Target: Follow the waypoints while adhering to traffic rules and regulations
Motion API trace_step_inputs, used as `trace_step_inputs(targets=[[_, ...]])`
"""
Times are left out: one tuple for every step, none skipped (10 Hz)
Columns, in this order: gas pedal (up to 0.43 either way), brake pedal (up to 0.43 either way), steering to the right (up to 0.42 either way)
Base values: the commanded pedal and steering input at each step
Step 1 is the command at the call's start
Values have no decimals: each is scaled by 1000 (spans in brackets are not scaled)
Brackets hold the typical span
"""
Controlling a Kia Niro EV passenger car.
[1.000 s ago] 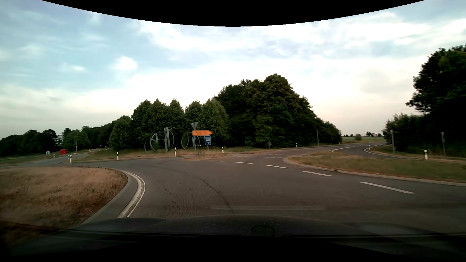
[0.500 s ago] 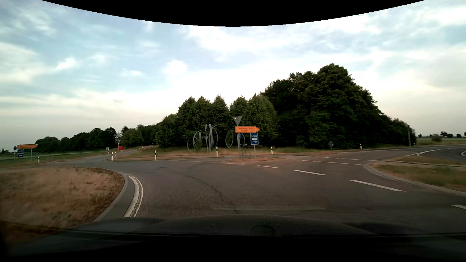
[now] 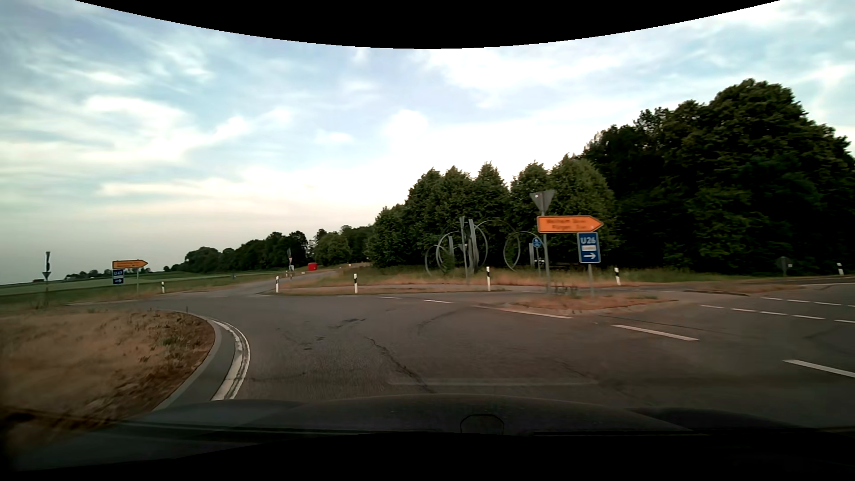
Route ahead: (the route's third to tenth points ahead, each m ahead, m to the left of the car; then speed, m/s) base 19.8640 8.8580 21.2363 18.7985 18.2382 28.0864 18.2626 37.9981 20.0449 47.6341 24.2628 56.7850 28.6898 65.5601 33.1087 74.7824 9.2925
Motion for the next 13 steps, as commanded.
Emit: trace_step_inputs(targets=[[118,6,-231],[118,6,-236],[118,6,-236],[118,6,-237],[118,6,-238],[110,6,-242],[87,6,-247],[79,6,-251],[79,6,-252],[79,6,-252],[79,6,-253],[79,6,-255],[79,6,-256]])
